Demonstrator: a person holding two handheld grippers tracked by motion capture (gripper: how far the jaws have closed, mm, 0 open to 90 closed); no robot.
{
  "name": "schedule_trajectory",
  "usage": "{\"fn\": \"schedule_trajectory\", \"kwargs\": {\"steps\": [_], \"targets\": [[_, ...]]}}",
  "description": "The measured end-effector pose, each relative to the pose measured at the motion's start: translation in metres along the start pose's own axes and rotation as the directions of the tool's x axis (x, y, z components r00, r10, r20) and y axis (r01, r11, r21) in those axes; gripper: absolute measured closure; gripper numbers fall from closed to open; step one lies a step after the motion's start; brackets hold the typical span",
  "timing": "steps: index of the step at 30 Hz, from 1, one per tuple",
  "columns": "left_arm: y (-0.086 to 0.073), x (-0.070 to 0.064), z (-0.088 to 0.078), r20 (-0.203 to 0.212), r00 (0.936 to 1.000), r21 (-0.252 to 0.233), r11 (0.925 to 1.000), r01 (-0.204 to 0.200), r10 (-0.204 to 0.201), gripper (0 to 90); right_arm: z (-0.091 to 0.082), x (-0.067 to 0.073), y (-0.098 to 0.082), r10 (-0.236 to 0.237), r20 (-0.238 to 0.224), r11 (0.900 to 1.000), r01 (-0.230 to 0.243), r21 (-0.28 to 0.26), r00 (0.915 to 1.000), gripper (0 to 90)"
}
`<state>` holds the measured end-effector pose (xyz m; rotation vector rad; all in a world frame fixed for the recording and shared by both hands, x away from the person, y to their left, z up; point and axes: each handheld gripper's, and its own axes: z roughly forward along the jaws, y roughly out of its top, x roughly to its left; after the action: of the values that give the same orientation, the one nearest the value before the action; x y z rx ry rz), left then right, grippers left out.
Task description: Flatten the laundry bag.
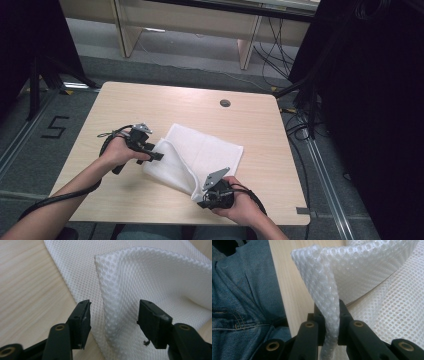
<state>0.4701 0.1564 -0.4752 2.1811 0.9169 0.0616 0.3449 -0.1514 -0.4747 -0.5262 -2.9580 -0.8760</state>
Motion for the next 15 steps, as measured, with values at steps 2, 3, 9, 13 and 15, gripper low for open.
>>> {"fn": "schedule_trajectory", "kwargs": {"steps": [2,3,9,13,15], "targets": [[0.000,-0.001,0.003,0.011,0.9993,0.021,0.9992,-0.035,0.035,50.7,0.001,0.000,0.000,0.001,-0.004,1.000,-0.001,0.000,1.0000,83.4],[0.000,-0.002,0.004,0.011,0.9988,0.036,0.9982,-0.049,0.048,54.3,0.001,0.000,0.000,0.002,-0.004,1.000,-0.002,-0.001,1.0000,83.4],[0.004,-0.007,0.002,-0.009,0.9839,0.118,0.9772,-0.177,0.179,73.8,0.002,-0.001,-0.002,0.007,-0.009,1.000,-0.007,0.004,0.9999,83.4],[0.006,-0.014,-0.005,-0.028,0.9692,0.105,0.9650,-0.240,0.245,81.9,0.001,-0.002,-0.002,0.015,-0.002,1.000,-0.015,-0.001,0.9999,82.9],[0.006,-0.019,-0.009,-0.050,0.9622,0.072,0.9619,-0.264,0.268,82.7,-0.001,-0.004,-0.002,0.022,0.012,1.000,-0.022,-0.009,0.9997,81.9]]}}
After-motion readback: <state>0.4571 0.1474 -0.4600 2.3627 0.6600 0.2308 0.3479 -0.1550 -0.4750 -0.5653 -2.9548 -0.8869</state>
